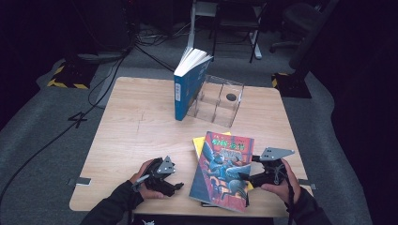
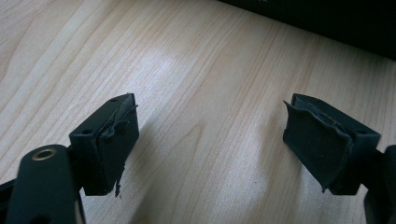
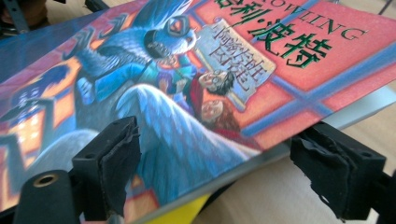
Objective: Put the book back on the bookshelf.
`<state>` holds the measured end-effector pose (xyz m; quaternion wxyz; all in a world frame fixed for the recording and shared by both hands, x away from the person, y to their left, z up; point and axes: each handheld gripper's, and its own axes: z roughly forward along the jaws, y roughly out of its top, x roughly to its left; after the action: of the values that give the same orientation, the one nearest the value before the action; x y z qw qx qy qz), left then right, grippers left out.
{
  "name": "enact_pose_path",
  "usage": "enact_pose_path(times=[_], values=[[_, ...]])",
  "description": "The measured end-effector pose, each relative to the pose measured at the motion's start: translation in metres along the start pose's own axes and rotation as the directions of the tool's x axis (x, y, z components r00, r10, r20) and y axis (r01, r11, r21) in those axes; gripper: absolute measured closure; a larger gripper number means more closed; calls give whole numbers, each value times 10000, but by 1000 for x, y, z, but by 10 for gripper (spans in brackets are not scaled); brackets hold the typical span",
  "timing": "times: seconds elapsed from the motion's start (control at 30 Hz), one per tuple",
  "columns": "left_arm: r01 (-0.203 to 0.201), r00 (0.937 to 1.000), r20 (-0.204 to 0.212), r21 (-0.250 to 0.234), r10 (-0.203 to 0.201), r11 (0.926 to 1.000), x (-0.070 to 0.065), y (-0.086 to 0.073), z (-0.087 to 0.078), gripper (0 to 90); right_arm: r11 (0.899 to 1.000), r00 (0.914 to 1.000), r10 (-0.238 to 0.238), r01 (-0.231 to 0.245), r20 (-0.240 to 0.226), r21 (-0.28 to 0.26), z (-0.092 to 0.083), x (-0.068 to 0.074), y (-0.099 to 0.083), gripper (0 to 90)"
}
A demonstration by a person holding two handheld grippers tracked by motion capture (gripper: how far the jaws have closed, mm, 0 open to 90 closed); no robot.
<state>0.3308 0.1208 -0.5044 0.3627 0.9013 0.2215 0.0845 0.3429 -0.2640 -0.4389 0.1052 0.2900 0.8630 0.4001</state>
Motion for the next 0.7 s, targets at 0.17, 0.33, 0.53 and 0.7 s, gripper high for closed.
enact_pose_path(times=[0.17,0.33,0.53,0.7], values=[[-4,10000,0,2,4,10000,0,0,0,180,9987,9995,-324,322,-50,-388,11,0,13,289],[-10,10000,4,0,10,10000,0,0,0,180,9962,9961,-868,868,175,-14,22,4,31,261],[-4,10000,-13,-21,4,10000,-1,0,0,182,9985,9986,-420,408,324,379,13,-1,23,219],[-42,10000,19,-21,42,10000,-1,0,0,181,9975,9998,197,-201,80,673,-1,-8,9,193]])
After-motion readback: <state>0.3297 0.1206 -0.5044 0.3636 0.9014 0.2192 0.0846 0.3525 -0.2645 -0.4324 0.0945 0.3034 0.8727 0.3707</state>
